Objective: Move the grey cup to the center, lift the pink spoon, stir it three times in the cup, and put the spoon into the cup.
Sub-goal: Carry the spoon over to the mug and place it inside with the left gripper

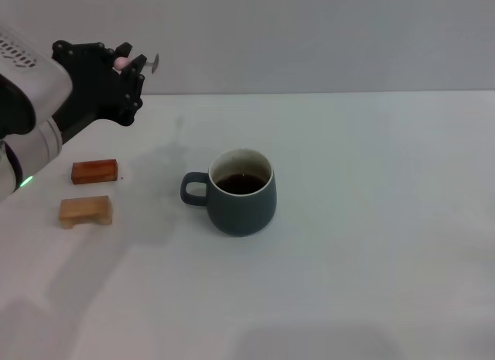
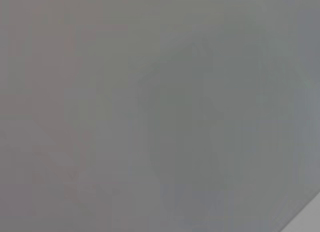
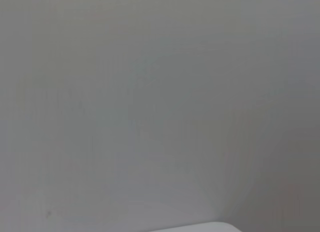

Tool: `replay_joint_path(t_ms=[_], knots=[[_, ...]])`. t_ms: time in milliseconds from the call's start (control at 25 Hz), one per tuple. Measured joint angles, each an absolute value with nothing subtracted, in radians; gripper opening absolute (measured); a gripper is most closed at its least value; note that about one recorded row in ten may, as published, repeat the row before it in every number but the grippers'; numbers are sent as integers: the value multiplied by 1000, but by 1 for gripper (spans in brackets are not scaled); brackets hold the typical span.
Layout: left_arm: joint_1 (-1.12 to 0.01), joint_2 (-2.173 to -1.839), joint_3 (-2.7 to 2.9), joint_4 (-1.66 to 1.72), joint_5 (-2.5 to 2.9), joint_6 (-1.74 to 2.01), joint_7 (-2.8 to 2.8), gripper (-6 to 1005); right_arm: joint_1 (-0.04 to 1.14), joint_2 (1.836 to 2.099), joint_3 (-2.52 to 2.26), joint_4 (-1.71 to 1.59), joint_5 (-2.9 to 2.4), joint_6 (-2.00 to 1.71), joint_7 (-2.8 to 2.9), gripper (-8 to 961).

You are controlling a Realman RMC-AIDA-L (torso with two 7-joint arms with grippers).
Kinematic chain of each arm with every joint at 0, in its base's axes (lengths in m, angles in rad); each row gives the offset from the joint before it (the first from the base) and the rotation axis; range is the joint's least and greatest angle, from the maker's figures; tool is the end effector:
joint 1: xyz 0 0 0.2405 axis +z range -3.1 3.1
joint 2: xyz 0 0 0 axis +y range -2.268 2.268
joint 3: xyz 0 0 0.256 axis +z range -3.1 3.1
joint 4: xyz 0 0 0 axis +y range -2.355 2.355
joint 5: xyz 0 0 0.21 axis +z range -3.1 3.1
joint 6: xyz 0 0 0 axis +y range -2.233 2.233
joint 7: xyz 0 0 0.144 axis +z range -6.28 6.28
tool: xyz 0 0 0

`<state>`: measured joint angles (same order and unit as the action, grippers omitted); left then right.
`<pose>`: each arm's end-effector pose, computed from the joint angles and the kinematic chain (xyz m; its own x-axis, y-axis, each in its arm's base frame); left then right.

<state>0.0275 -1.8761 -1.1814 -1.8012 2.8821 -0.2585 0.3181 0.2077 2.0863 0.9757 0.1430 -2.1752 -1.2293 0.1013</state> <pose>-0.1675 0.3140 0.0427 0.9718 0.0156 0.2355 0.2188 -0.4339 -0.8740 0.4080 0.2457 0.0190 0.6961 -0.0191 -0.7177 -0.6944 0.2361 -0.6798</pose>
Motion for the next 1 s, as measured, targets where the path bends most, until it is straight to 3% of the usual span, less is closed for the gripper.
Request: replay_joint_path(t_ms=[360, 960, 1000], knots=[[3, -1922, -1196, -1809, 2873, -358, 426, 146, 208, 2086, 976, 140, -2172, -1224, 101, 0], [-58, -1929, -1310, -1795, 2596, -409, 647, 147, 207, 2086, 976, 140, -2170, -1222, 101, 0], [-68, -1945, -1358, -1814, 2518, -481, 739, 147, 207, 2086, 976, 140, -2170, -1222, 101, -1]])
